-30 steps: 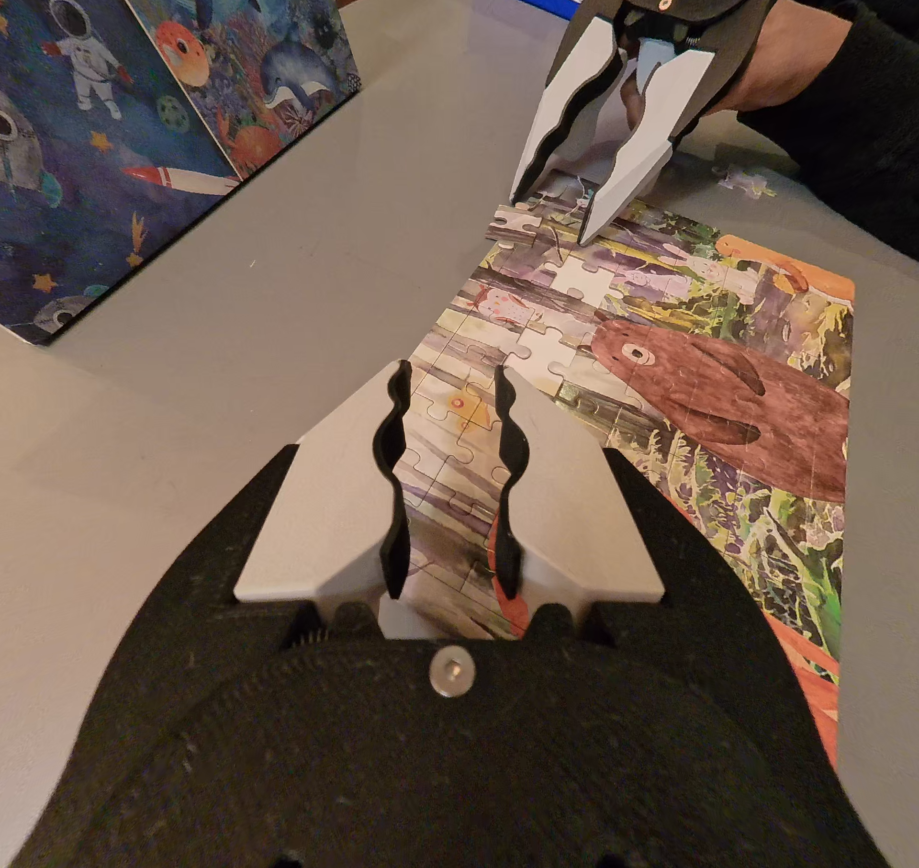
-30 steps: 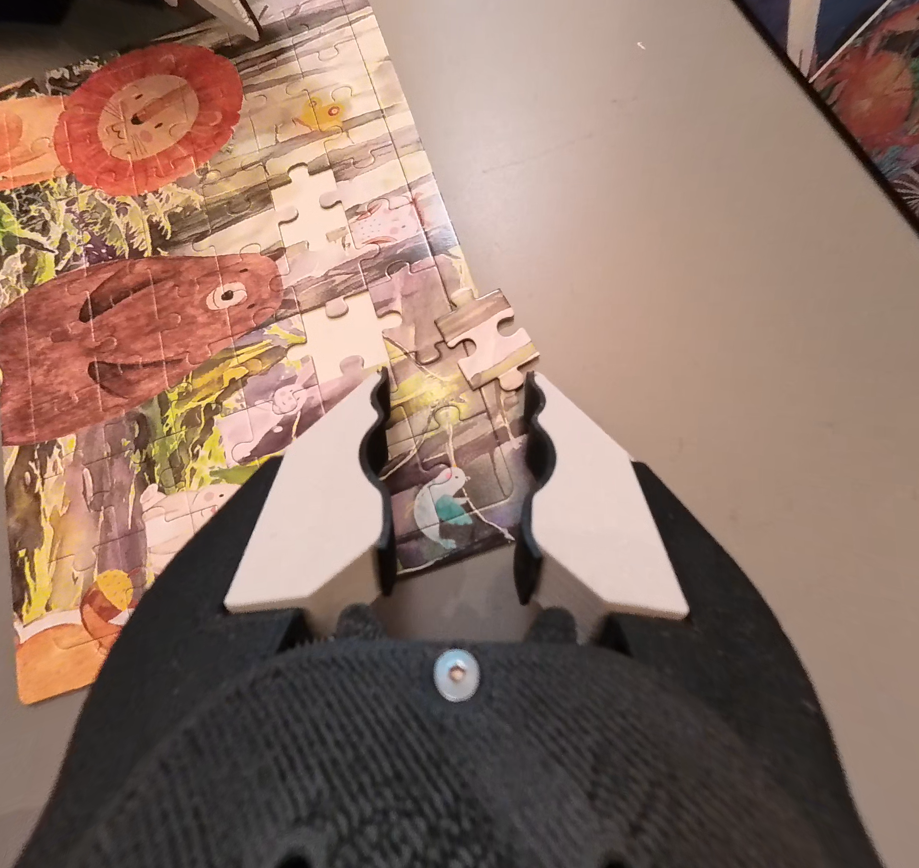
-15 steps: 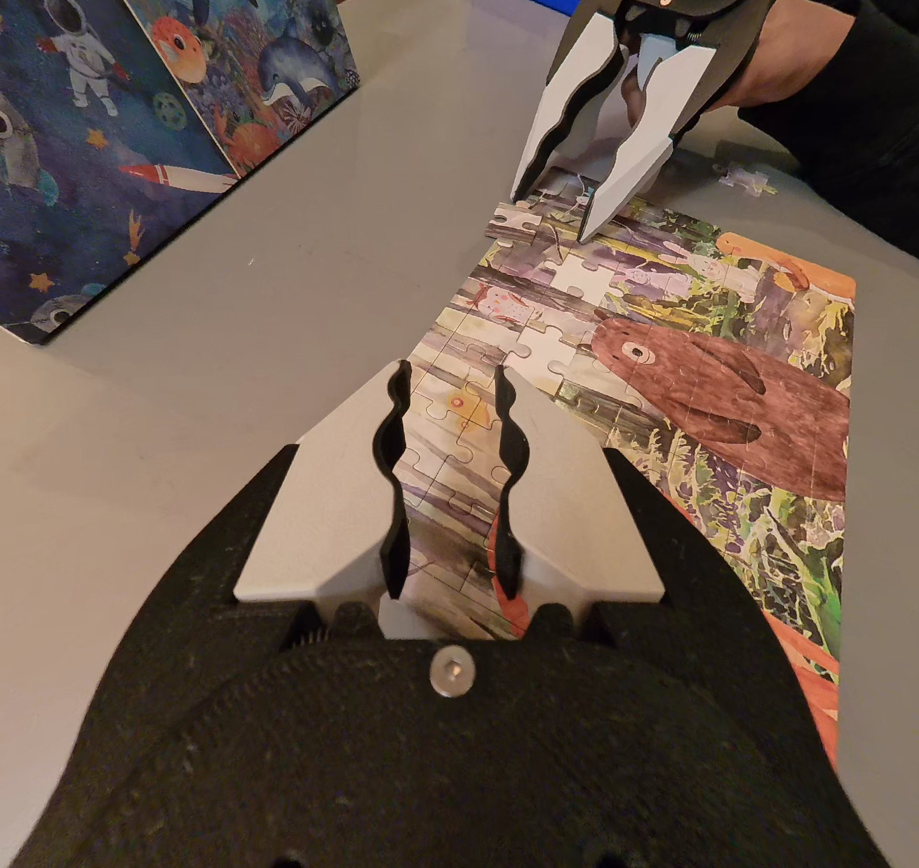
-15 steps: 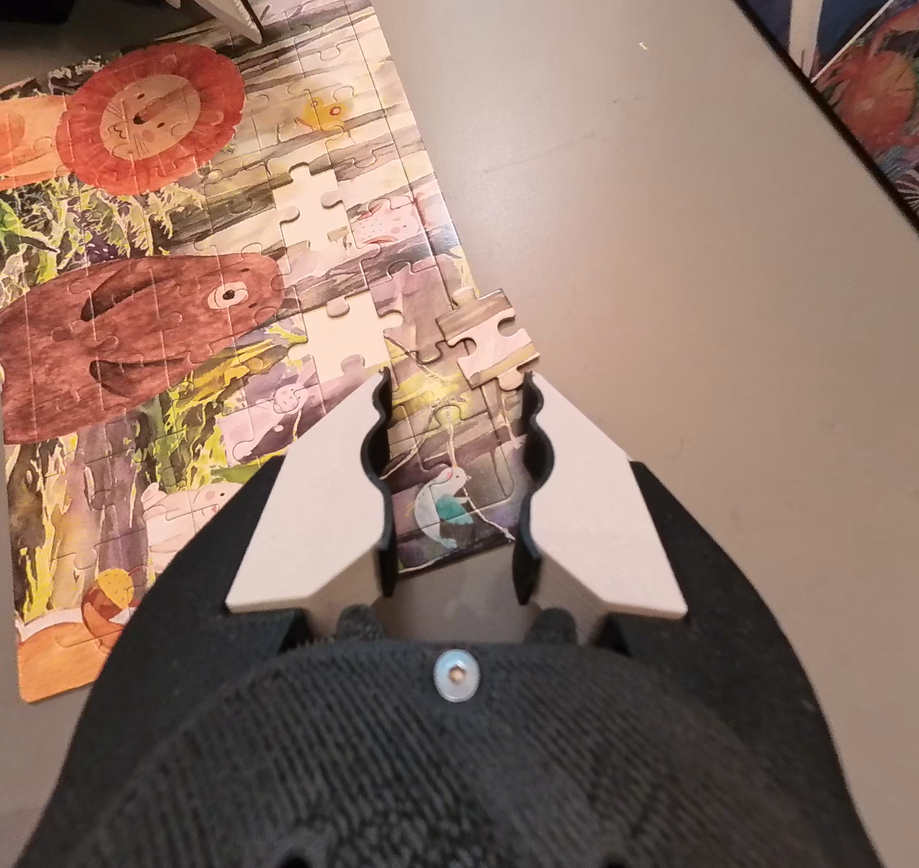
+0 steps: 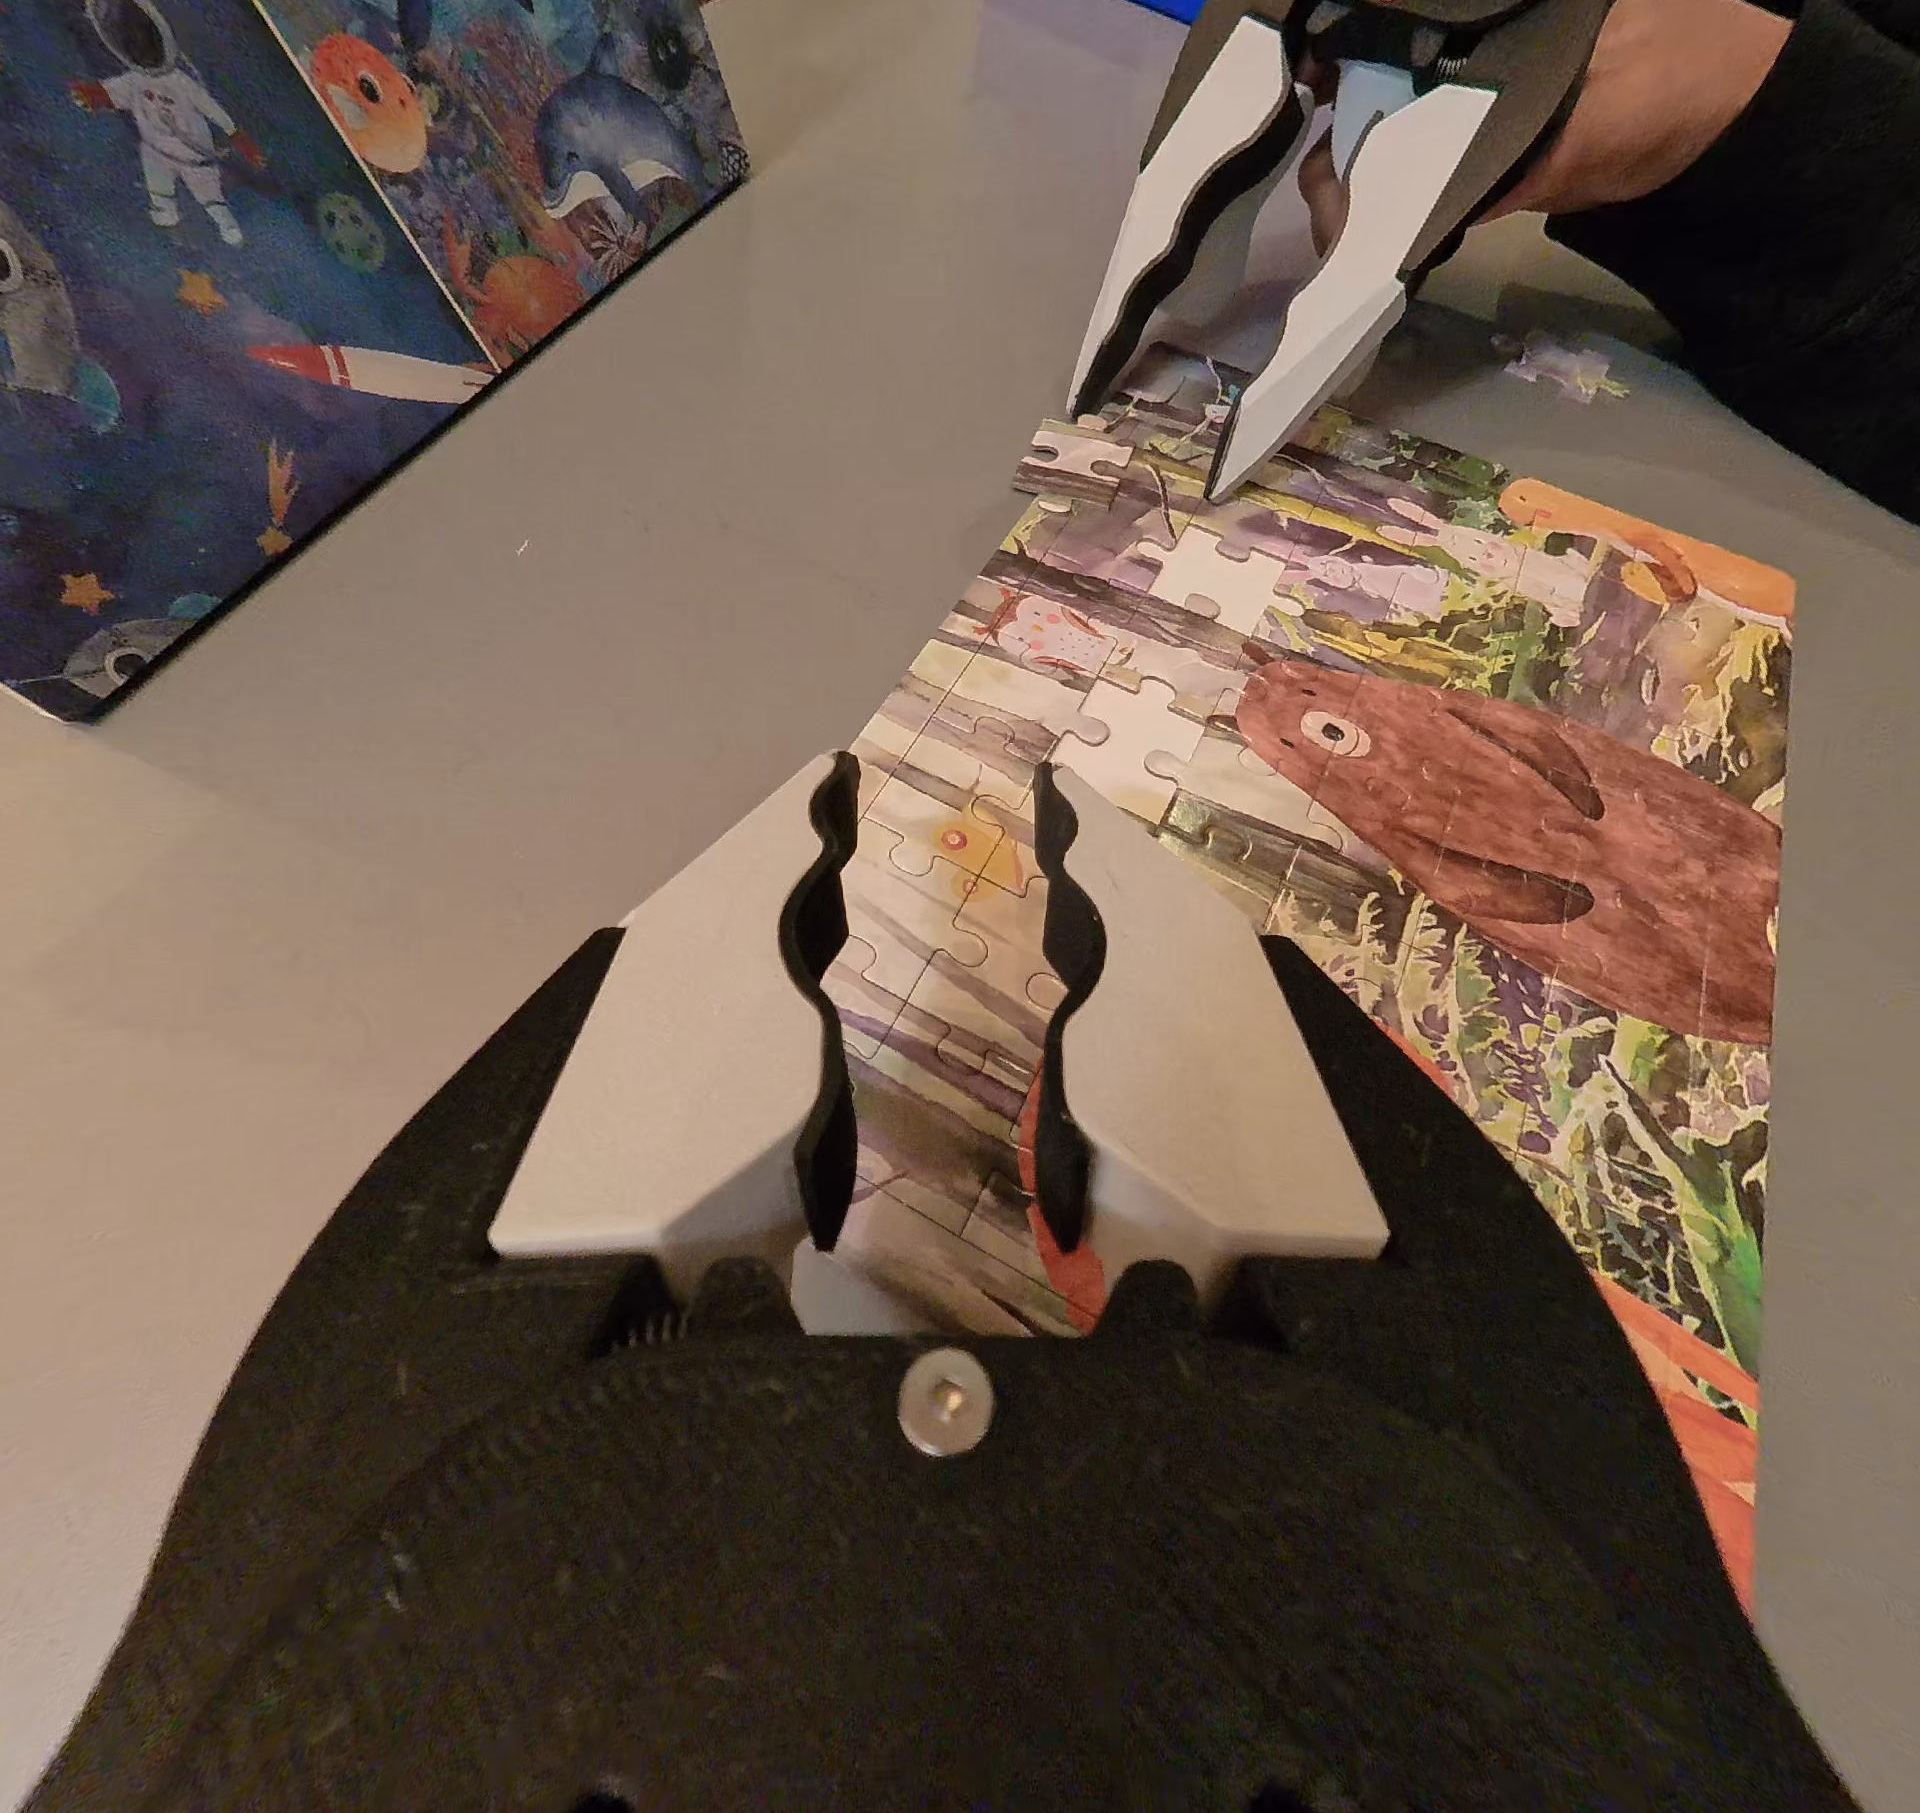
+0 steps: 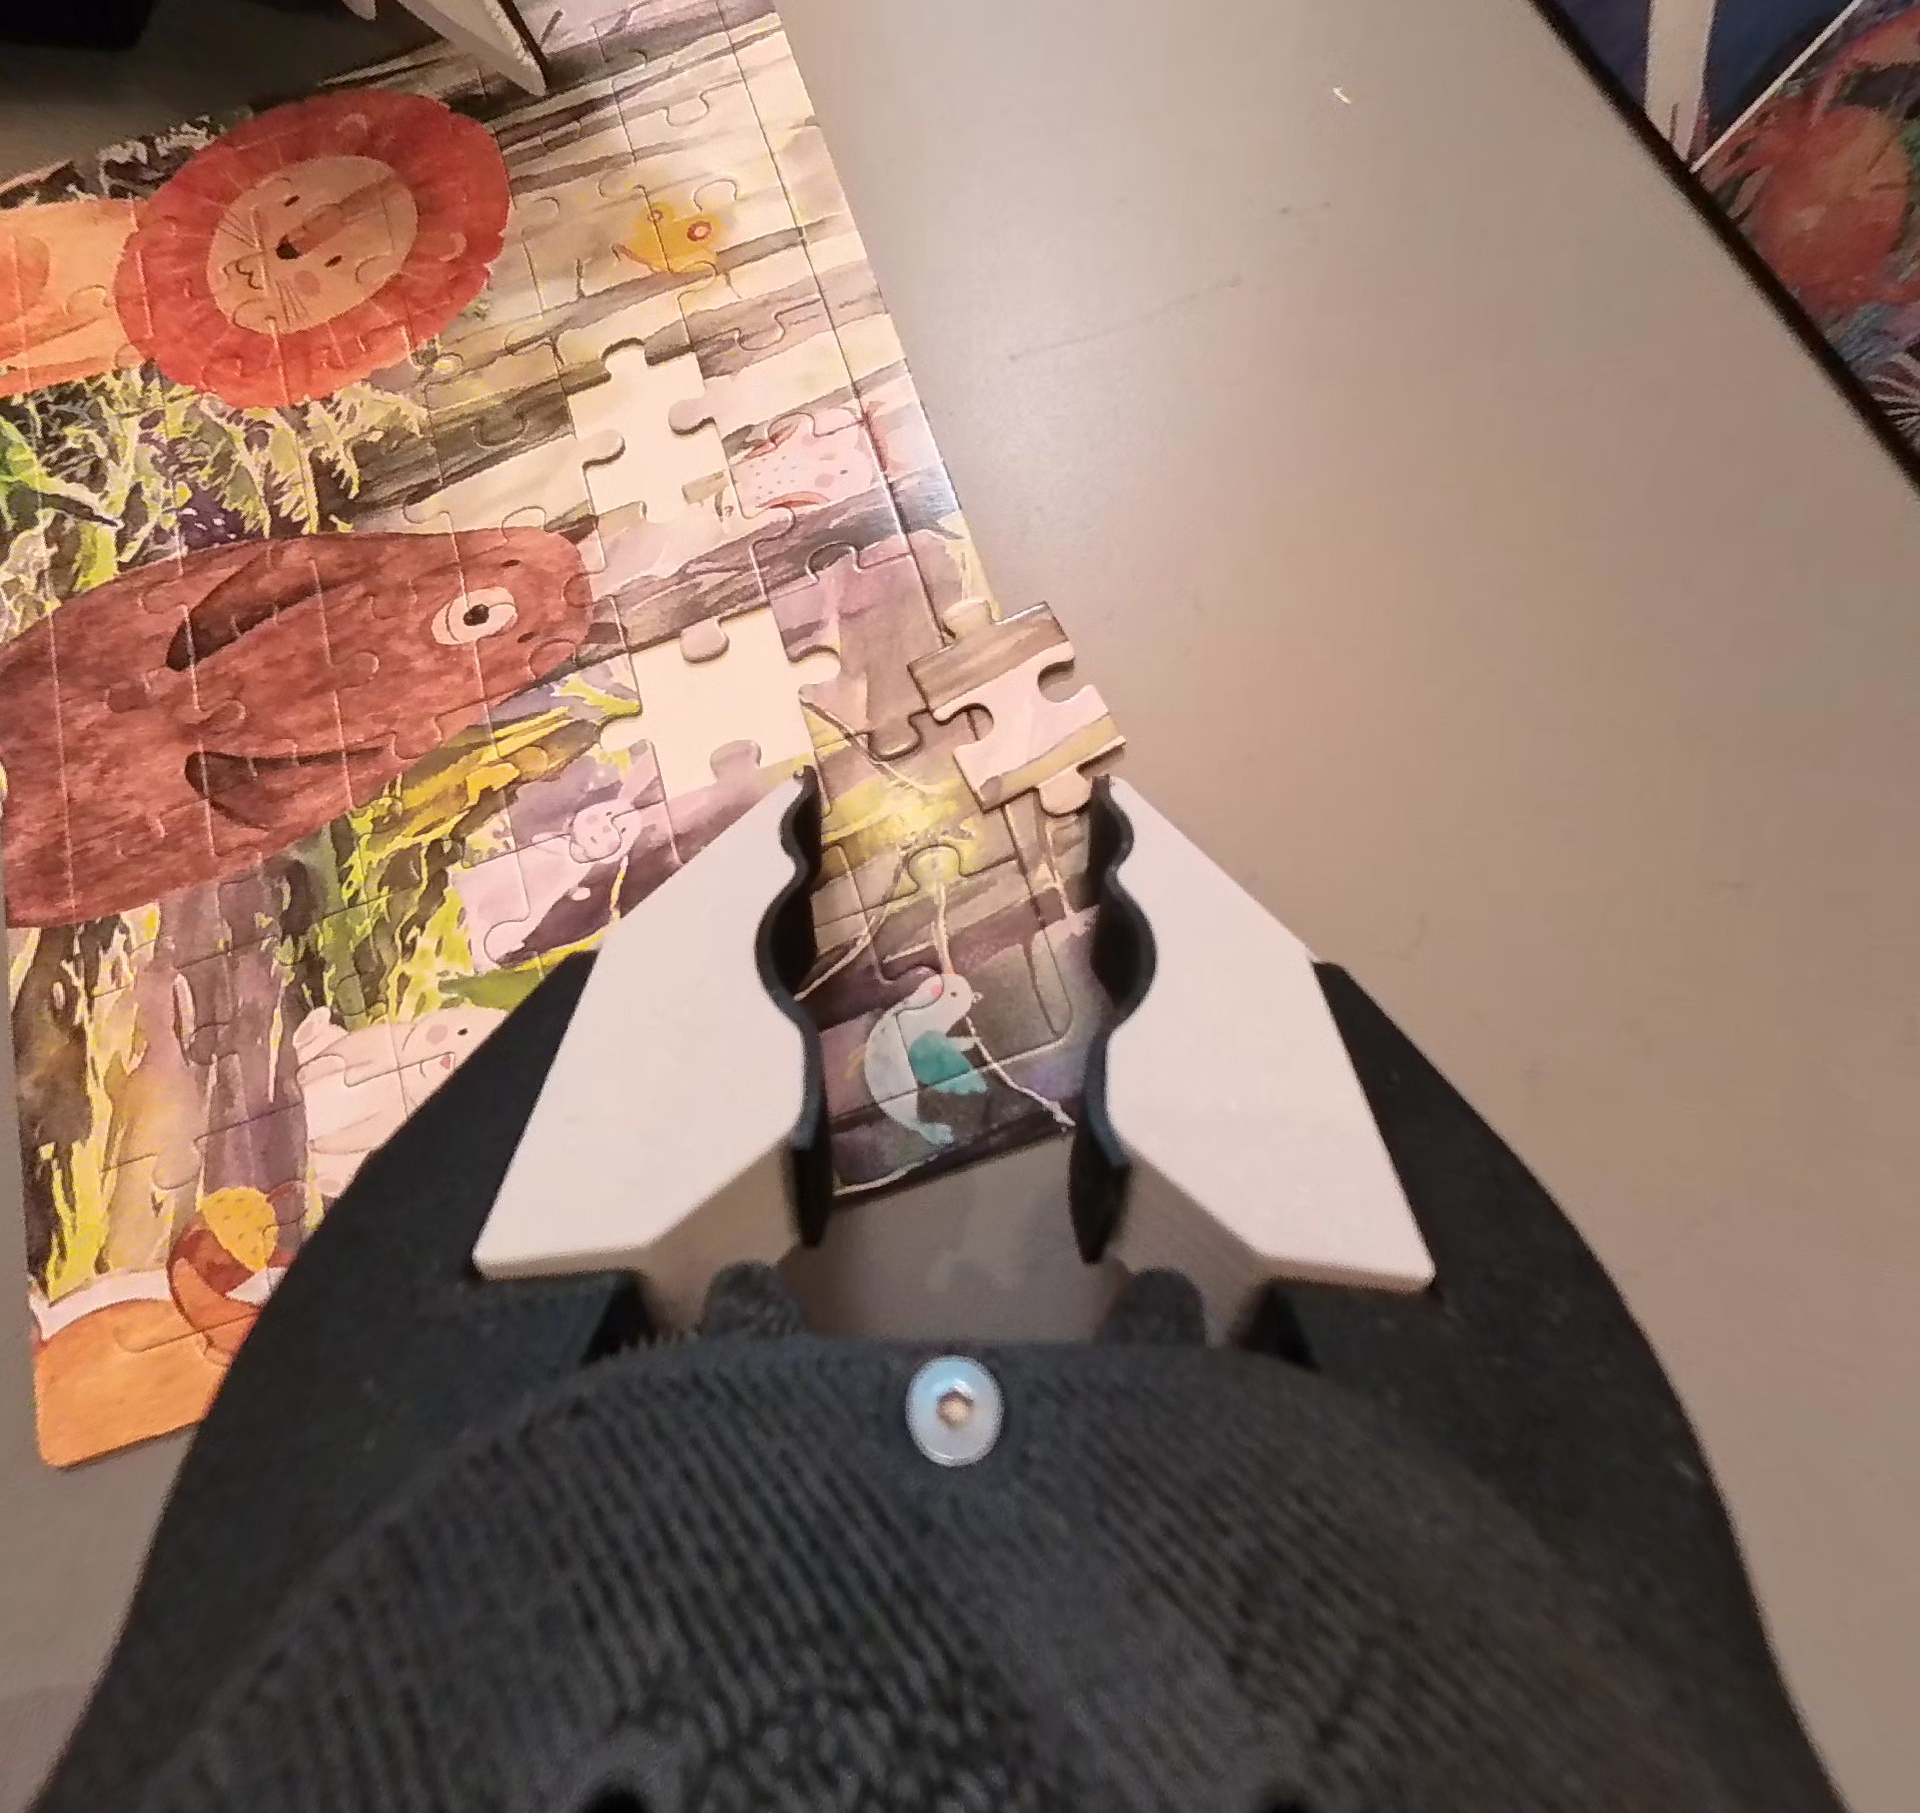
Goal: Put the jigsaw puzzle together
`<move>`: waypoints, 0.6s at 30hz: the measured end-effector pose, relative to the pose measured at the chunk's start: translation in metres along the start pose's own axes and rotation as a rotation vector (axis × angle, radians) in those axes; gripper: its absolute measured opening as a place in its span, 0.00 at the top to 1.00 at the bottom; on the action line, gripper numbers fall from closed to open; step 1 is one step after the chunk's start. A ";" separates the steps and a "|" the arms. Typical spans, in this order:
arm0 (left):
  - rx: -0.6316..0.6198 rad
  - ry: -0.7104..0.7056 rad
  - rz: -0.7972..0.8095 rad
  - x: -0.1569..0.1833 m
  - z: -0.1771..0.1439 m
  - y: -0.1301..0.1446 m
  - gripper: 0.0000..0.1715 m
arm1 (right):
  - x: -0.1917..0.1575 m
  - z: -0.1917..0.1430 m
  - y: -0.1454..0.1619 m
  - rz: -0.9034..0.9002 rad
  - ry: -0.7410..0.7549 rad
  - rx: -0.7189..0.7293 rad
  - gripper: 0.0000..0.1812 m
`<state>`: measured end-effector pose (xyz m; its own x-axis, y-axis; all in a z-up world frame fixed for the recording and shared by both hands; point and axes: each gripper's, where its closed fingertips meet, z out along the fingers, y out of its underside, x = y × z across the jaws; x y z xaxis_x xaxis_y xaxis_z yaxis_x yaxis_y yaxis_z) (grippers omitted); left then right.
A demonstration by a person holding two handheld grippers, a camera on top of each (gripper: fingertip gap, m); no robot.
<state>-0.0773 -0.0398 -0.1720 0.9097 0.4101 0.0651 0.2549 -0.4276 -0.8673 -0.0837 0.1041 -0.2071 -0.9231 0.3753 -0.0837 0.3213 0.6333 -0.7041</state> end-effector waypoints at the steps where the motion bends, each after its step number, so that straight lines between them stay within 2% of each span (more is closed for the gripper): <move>1: -0.001 0.000 0.001 0.000 0.000 0.000 0.81 | 0.000 0.000 0.000 0.000 0.000 0.000 0.72; 18: -0.007 -0.008 0.015 0.001 0.001 0.001 0.81 | 0.008 0.001 -0.006 -0.002 0.060 0.026 0.72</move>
<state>-0.0765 -0.0392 -0.1729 0.9108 0.4099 0.0487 0.2439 -0.4394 -0.8646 -0.0935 0.1027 -0.2044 -0.9091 0.4145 -0.0407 0.3135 0.6167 -0.7221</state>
